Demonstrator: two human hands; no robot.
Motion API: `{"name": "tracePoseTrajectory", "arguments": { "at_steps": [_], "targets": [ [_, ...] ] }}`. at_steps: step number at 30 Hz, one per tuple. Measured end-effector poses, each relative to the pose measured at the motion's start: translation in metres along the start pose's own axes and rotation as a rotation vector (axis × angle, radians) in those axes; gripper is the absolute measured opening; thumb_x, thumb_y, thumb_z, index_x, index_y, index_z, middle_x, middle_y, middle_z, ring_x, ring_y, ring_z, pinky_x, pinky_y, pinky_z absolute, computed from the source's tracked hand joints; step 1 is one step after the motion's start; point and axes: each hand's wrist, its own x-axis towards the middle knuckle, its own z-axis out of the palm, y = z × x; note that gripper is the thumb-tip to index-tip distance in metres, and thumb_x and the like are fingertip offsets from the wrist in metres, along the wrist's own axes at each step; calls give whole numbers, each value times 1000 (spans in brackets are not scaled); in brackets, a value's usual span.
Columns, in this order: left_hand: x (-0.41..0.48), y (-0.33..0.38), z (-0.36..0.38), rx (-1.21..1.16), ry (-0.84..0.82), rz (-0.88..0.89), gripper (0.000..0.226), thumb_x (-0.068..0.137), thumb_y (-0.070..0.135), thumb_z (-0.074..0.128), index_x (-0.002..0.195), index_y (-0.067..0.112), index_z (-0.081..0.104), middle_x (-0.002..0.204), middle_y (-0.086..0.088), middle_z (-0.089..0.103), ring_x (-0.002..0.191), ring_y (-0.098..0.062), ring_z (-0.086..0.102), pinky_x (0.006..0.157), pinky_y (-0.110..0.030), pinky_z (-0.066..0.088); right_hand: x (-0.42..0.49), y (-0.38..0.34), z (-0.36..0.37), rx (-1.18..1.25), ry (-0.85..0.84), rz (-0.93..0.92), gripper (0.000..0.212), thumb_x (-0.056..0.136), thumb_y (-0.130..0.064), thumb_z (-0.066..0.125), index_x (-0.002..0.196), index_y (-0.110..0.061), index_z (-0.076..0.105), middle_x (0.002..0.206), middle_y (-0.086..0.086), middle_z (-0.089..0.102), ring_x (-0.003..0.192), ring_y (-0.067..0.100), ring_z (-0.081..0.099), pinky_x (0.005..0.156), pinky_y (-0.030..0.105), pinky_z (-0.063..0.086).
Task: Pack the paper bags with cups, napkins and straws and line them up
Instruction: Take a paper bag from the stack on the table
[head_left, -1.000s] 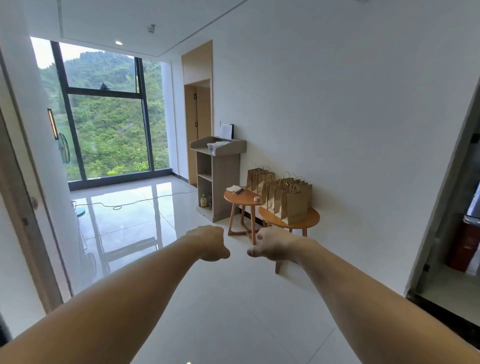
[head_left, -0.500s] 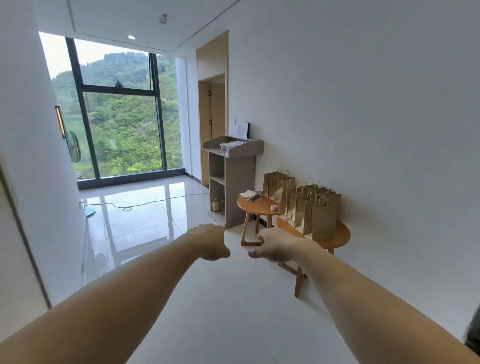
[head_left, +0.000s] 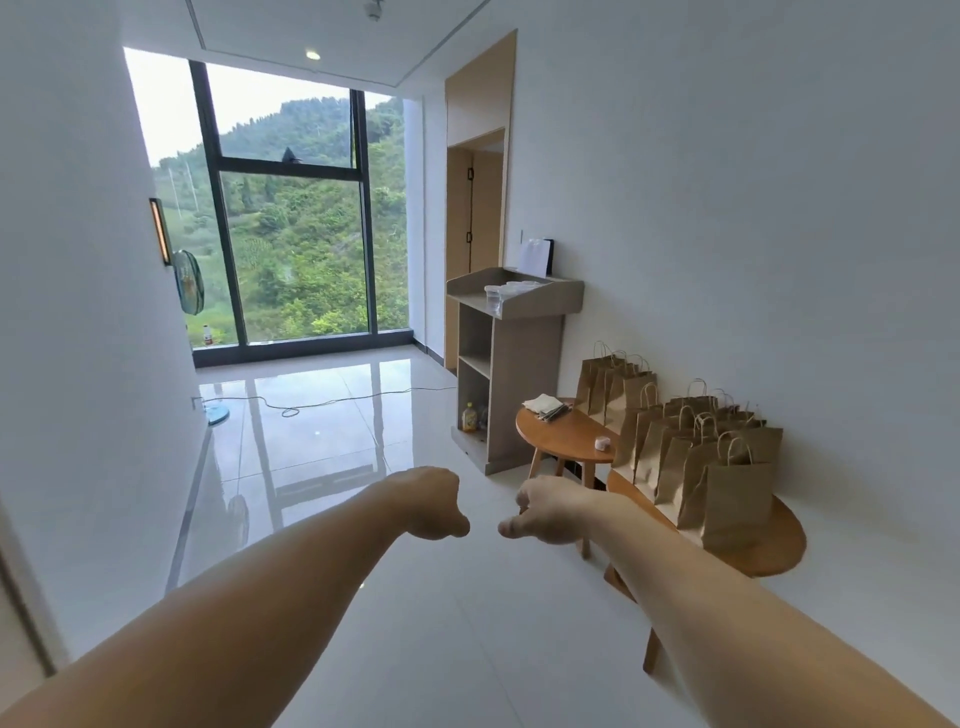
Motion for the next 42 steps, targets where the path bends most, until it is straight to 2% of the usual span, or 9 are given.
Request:
{"name": "tracePoseTrajectory", "arguments": {
  "at_steps": [5,10,13,21,27,30,33,36,42],
  "targets": [
    [102,-46,-18,15,22,46,58,92,42,56,141,13,46,137,-4,53,121,-22,52,78,-29,39,108,-17,-21,-9,-8,10,69,88,-59,59,137,-11,53,138,6,55,120,25,56,102,41,48],
    [199,-96,-47,24,24,76,60,90,42,57,141,13,45,138,-3,52,121,-22,51,78,-30,39,203,-25,-46,5,26,49,67,88,-60,59,136,-15,54,133,2,57,114,22,57,93,36,50],
    [256,-119,-60,15,24,72,60,89,42,56,141,14,45,139,-3,51,122,-23,50,79,-31,41,251,-18,-62,33,34,82,66,87,-59,61,137,-17,50,137,1,55,119,22,54,97,37,48],
    [419,-145,-62,48,-67,79,61,89,44,57,140,13,46,137,-3,52,120,-22,51,77,-30,39,404,21,-95,43,-9,99,58,83,-60,64,121,-17,60,116,1,62,104,21,59,96,42,51],
    [538,-152,-91,58,-64,27,55,89,42,58,133,11,52,130,-4,56,112,-23,54,73,-30,39,522,54,-144,17,-34,41,50,88,-57,61,108,-11,65,101,3,62,92,20,59,78,34,49],
    [595,-155,-111,33,-19,17,50,90,41,57,129,10,54,129,-4,57,108,-22,54,74,-30,39,573,67,-172,14,10,34,41,89,-54,61,89,-13,62,84,0,59,79,17,55,63,30,42],
    [648,-158,-121,2,-12,25,55,92,41,58,138,12,50,137,-4,54,124,-22,51,80,-29,39,622,77,-191,1,26,30,43,90,-54,60,103,-13,64,100,2,64,93,20,59,77,34,49],
    [704,-168,-124,5,-25,42,56,91,41,58,139,13,49,137,-4,54,124,-23,51,81,-29,40,672,89,-198,-14,-13,58,56,89,-55,60,126,-13,59,123,3,61,109,22,57,95,36,48],
    [827,-206,-125,26,-62,114,47,89,40,57,125,10,57,126,-6,59,113,-24,57,77,-30,45,781,102,-212,-23,-13,123,56,90,-53,59,129,-11,60,130,5,61,116,25,58,100,40,48]
  ]
}}
